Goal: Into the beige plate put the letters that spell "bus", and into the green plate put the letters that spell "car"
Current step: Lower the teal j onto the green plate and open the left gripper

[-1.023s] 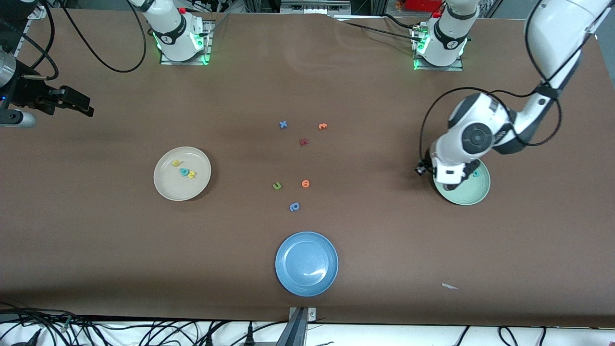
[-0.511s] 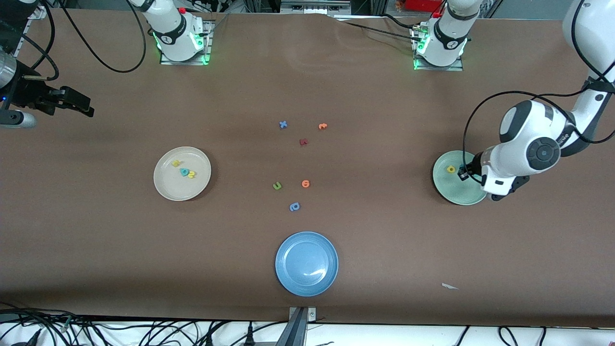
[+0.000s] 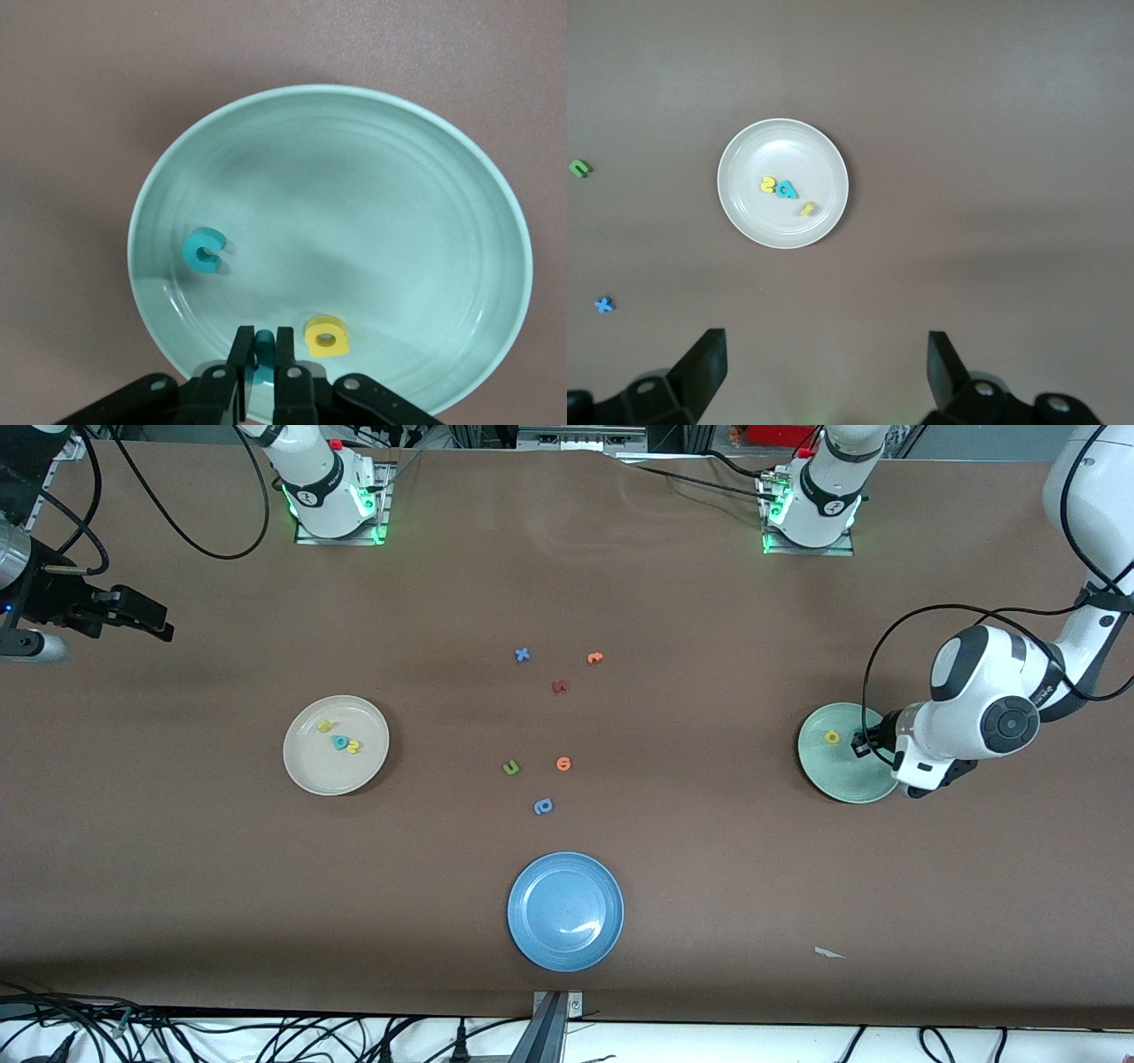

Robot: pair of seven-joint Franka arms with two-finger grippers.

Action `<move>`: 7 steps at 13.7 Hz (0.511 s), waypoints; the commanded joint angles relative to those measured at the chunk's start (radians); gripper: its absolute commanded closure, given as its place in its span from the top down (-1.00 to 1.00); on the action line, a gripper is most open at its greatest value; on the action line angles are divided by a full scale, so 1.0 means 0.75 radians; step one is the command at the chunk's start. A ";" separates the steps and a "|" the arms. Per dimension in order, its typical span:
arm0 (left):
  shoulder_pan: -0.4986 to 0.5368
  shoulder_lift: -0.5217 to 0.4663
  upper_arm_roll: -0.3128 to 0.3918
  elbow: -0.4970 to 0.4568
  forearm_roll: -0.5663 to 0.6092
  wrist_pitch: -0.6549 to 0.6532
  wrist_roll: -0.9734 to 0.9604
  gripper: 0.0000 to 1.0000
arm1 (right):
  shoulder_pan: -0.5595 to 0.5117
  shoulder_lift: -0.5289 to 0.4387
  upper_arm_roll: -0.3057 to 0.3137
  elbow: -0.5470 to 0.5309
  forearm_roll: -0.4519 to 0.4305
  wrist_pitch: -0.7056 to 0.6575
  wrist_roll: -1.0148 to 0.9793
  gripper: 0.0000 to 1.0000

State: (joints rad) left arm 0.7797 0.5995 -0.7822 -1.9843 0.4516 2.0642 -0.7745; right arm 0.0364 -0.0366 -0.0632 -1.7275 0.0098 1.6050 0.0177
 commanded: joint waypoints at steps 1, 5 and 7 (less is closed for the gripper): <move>-0.005 0.021 0.002 0.034 0.042 -0.005 0.020 0.28 | -0.016 0.000 0.004 0.002 0.011 -0.001 -0.011 1.00; -0.013 0.021 -0.002 0.087 0.073 -0.014 0.016 0.98 | -0.016 0.000 0.004 0.002 0.011 -0.001 -0.011 1.00; -0.017 0.015 -0.014 0.140 0.063 -0.030 0.014 0.98 | -0.016 0.000 0.004 0.002 0.011 -0.003 -0.011 1.00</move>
State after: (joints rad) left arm 0.7769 0.6006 -0.7846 -1.9345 0.4735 2.0642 -0.7721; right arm 0.0361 -0.0354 -0.0646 -1.7275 0.0098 1.6050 0.0177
